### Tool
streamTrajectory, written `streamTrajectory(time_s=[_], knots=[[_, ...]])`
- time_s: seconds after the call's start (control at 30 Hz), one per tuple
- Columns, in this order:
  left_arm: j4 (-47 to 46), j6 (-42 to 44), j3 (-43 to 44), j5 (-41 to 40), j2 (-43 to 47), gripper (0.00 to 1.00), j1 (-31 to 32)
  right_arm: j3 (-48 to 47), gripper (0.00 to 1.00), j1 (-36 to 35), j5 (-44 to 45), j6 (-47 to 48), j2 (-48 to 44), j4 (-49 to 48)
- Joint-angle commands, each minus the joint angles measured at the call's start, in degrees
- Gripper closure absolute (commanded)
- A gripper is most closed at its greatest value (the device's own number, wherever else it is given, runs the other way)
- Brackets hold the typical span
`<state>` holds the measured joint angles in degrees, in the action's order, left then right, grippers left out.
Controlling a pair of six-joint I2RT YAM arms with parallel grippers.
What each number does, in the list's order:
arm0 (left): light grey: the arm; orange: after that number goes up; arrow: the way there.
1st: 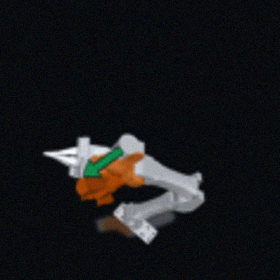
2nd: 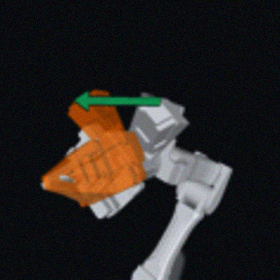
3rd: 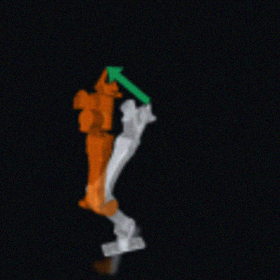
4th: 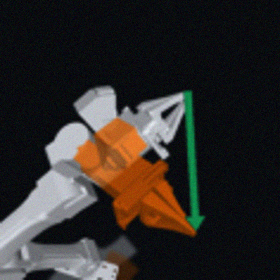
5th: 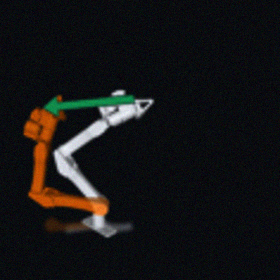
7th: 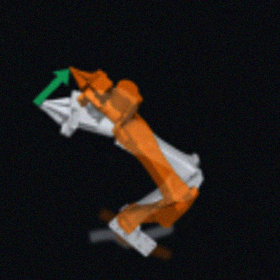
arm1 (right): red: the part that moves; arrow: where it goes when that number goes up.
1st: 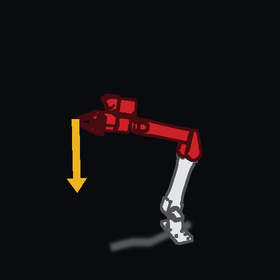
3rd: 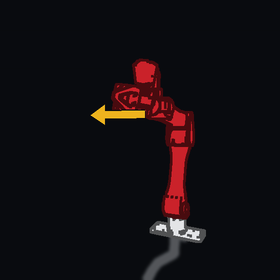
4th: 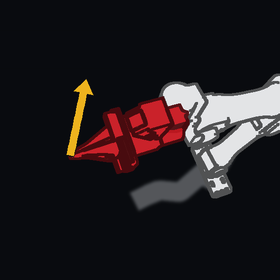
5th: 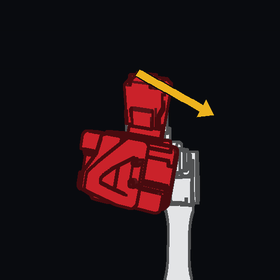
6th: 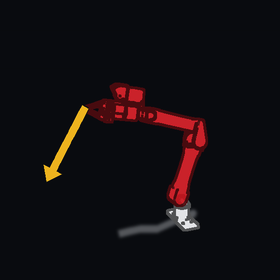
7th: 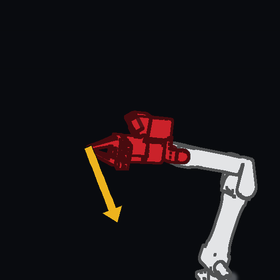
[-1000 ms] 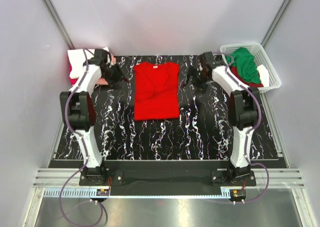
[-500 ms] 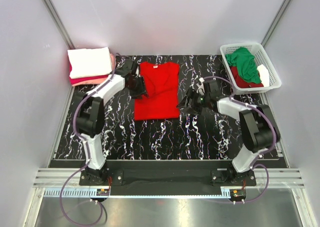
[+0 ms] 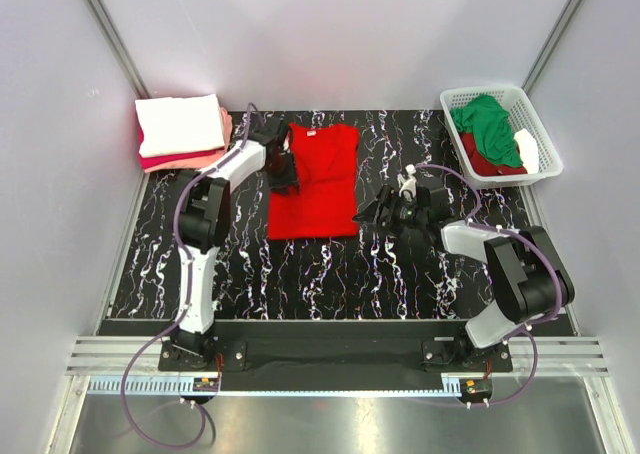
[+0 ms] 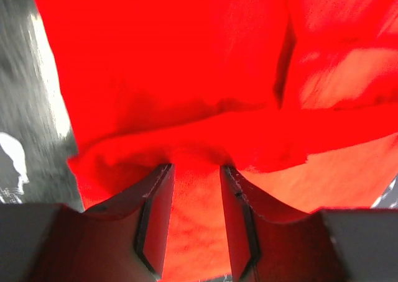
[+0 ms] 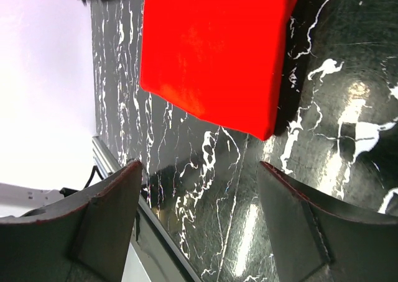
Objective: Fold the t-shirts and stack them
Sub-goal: Fold the tshirt
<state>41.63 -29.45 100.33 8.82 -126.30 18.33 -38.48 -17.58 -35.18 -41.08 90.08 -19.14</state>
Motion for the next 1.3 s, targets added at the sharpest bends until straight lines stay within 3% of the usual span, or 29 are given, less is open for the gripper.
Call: streamTrajectory(time_s=[0.0, 0.17, 0.27, 0.4, 0.43, 0.53, 0.67, 0.77, 0.87, 1.0, 1.27], knots=[[3.7, 2.6, 10.5, -4.0, -3.4, 0.59, 0.0, -1.8, 0.19, -0.4, -2.4, -0.2, 1.0, -4.2], [14.6, 5.5, 34.6, -6.3, -10.8, 0.53, -1.8, -2.0, 0.19, -0.4, -2.5, -0.3, 1.6, -4.1], [16.6, 5.5, 37.3, -5.7, -12.0, 0.53, -4.3, -2.3, 0.19, -0.3, -2.4, -0.2, 1.7, -3.8], [11.4, 6.2, 23.9, -6.5, -2.8, 0.53, -5.8, -4.7, 0.18, -0.4, 0.6, 0.0, 2.6, 1.4], [10.2, 6.5, 16.5, -6.9, 1.7, 0.53, -5.8, -5.9, 0.18, -0.4, 1.8, 0.1, 3.3, 4.1], [7.1, 6.9, 6.3, -7.3, 10.4, 0.55, -5.8, -10.5, 0.18, -0.6, 8.4, -0.5, 6.6, 17.2], [0.1, 5.0, -14.1, -5.9, 20.8, 0.56, -5.8, -15.2, 0.22, -1.4, 10.9, -0.9, 9.6, 23.1], [-3.0, 3.4, -23.2, -4.6, 27.1, 0.56, -5.8, -18.3, 0.23, -3.5, 13.4, 0.4, 10.8, 27.5], [-4.4, 1.9, -27.5, -3.0, 31.5, 0.57, -5.8, -19.5, 0.25, -4.1, 12.7, -0.1, 12.7, 28.4], [-5.7, 0.7, -33.6, -0.7, 36.1, 0.57, -5.8, -19.8, 0.39, -4.1, 11.9, -2.2, 14.9, 26.5], [-11.5, -1.7, -45.2, 2.3, 40.2, 0.58, -5.8, -17.9, 0.54, -4.2, 9.3, -5.1, 18.8, 22.2]])
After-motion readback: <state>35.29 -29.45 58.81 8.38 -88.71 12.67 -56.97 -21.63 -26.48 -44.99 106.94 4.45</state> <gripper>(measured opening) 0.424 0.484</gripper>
